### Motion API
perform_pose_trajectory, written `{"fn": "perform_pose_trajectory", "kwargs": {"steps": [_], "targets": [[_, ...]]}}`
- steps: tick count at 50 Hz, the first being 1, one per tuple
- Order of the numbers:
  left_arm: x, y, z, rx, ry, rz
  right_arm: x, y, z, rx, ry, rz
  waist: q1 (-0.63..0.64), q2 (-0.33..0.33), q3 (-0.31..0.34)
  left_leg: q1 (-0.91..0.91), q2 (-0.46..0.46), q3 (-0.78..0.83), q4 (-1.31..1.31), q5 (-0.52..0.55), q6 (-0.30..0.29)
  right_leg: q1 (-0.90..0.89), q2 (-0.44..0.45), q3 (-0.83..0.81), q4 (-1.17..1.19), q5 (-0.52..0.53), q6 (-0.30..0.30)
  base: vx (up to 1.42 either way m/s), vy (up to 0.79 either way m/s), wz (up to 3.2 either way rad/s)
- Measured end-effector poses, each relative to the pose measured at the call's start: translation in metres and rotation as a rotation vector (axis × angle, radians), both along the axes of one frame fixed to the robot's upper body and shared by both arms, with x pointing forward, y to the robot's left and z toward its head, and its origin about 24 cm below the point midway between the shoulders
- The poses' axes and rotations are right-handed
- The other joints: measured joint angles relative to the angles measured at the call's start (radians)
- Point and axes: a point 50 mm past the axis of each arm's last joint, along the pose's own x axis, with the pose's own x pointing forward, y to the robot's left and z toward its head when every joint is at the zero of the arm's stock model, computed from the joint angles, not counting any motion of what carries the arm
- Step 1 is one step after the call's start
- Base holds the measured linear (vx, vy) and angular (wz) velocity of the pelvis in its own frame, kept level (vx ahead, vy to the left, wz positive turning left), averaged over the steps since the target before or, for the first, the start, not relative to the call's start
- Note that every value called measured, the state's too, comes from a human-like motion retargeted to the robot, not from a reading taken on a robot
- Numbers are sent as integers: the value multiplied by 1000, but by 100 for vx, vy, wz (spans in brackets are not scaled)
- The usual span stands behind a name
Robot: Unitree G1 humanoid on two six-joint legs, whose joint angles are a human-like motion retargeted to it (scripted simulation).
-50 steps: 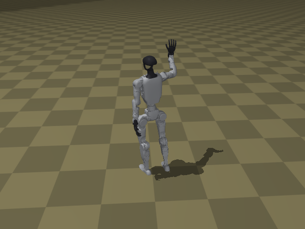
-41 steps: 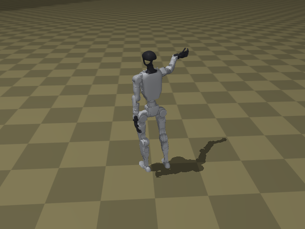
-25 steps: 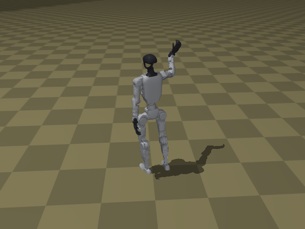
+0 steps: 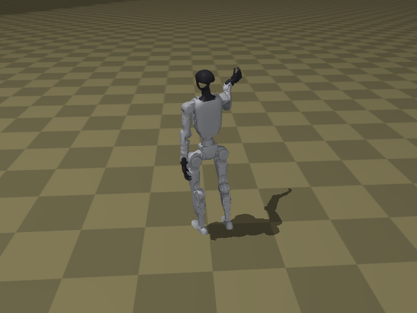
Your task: In place motions
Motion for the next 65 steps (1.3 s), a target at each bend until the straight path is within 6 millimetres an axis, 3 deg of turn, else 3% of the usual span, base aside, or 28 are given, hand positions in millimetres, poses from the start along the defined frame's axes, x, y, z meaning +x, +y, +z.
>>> {"fn": "perform_pose_trajectory", "kwargs": {"steps": [3,5,8,10,12,15,18,20,23,25,27,29,32,35,37,39,42,44,45,48,50,51,53,55,59,60,63,65], "targets": [[-5,-2,0,6,18,13,24,18,-84,457,-86,390,-14,3,6,2,4,4,-1,0,-1,-2,3,2,1,1,-1,0,0,0],[-7,-4,0,2,19,20,19,24,-147,660,-181,515,-21,7,13,3,7,7,-2,-1,-1,-4,5,4,1,2,-1,0,0,0],[-11,-8,0,-4,24,30,-31,35,-262,961,24,586,-31,13,29,8,10,14,-3,-1,-2,-1,7,8,-1,5,-2,2,0,-5],[-13,-10,1,12,29,61,-81,64,-332,1220,318,648,-44,15,41,13,10,18,-4,0,-4,3,6,8,-3,6,-4,0,0,0],[-12,-12,0,44,29,124,-134,102,-380,1451,554,615,-50,18,50,16,9,17,-4,1,-5,9,5,7,-4,6,-4,0,0,0],[-8,-12,0,78,14,263,-209,156,-417,1863,559,337,-50,32,55,13,11,12,-3,4,-7,13,5,2,-5,4,-4,0,0,0],[0,15,5,117,-14,444,-250,182,-423,2185,61,11,-54,49,56,0,11,2,1,7,-10,12,4,-9,-7,2,-3,-2,1,12],[8,47,13,165,-63,559,-258,177,-423,2175,-300,-230,-61,56,58,-9,9,-6,6,10,-11,13,2,-17,-9,0,-3,-4,0,21],[30,128,45,298,-234,617,-256,134,-420,1982,-523,-561,-72,50,65,-15,6,-16,10,13,-14,18,-2,-30,-12,-1,-4,-6,-2,20],[52,189,86,430,-397,602,-242,87,-408,1865,-510,-612,-69,48,66,-15,8,-16,8,14,-14,17,0,-32,-12,0,-3,0,3,-3],[80,244,140,582,-594,597,-219,25,-381,1751,-409,-450,-59,52,52,-20,11,-11,6,13,-12,6,2,-28,-10,2,-1,4,11,-17],[109,285,202,711,-827,612,-191,-37,-337,1606,-254,-231,-52,63,27,-30,14,-4,4,11,-11,-13,3,-21,-8,4,1,6,16,-24],[155,317,298,850,-1208,644,-151,-118,-240,1251,65,-63,-48,87,-17,-46,16,6,2,8,-8,-40,3,-9,-4,6,4,5,18,-23],[201,317,395,949,-1619,600,-119,-165,-111,740,390,-171,-33,105,-61,-57,13,16,2,5,-6,-59,-2,5,-1,6,6,10,13,-17],[235,295,458,1010,-1890,463,-95,-165,-23,348,522,-264,-19,102,-83,-56,8,21,3,3,-4,-60,-8,11,-1,6,8,9,3,-13],[268,256,516,1082,-2158,278,-70,-140,56,-43,544,-334,-4,96,-94,-52,3,24,4,2,-3,-55,-13,14,-1,5,8,6,-2,-6],[297,175,587,1219,-2540,-52,-44,-65,151,-601,401,-382,13,86,-106,-44,-3,23,4,1,0,-44,-16,12,-2,2,8,0,0,0],[304,113,617,1339,-2741,-354,-35,0,188,-950,249,-357,17,81,-115,-41,-4,19,5,1,1,-36,-16,9,-3,0,9,0,0,0],[305,82,626,-1356,2725,506,-34,33,200,-1113,164,-336,17,78,-118,-39,-4,16,6,1,1,-31,-16,7,-4,-2,10,4,-4,20],[295,6,644,-1301,2287,738,-55,121,224,-1578,-145,-370,15,66,-110,-26,-4,3,8,1,3,-7,-12,-5,-5,-7,10,4,-5,24],[285,-27,648,-1258,2057,726,-75,151,225,-1791,-376,-458,16,59,-105,-23,-3,-5,10,1,3,3,-9,-11,-5,-9,10,4,-5,22],[280,-30,648,-1211,2008,665,-78,151,225,-1817,-455,-495,18,58,-102,-23,-2,-8,12,1,3,5,-8,-14,-5,-11,10,1,-3,18],[277,-23,647,-1127,1998,534,-74,134,227,-1784,-455,-547,22,61,-96,-25,-2,-13,14,1,3,8,-7,-19,-5,-12,10,0,0,0],[284,9,644,-1144,2139,422,-60,93,227,-1606,-263,-573,25,71,-96,-31,-2,-16,17,1,2,5,-8,-20,-5,-12,10,-1,3,3],[305,120,621,-1465,2736,126,-43,-22,181,-1020,114,-535,24,75,-125,-70,-3,-18,22,2,-2,-32,-14,-20,-4,-10,10,-3,7,0],[307,150,608,1402,-2665,-8,-44,-48,164,-871,171,-515,26,75,-129,-78,-2,-16,22,2,-3,-41,-15,-19,-3,-10,11,-9,8,-6],[307,228,545,1028,-2246,407,-62,-120,107,-367,264,-443,27,77,-133,-96,0,-16,23,2,-5,-60,-17,-17,-1,-9,12,-9,4,-2],[310,255,489,713,-1965,671,-83,-155,59,27,292,-382,26,77,-128,-103,0,-19,26,2,-7,-65,-18,-19,0,-9,12,-8,-1,8]]}}
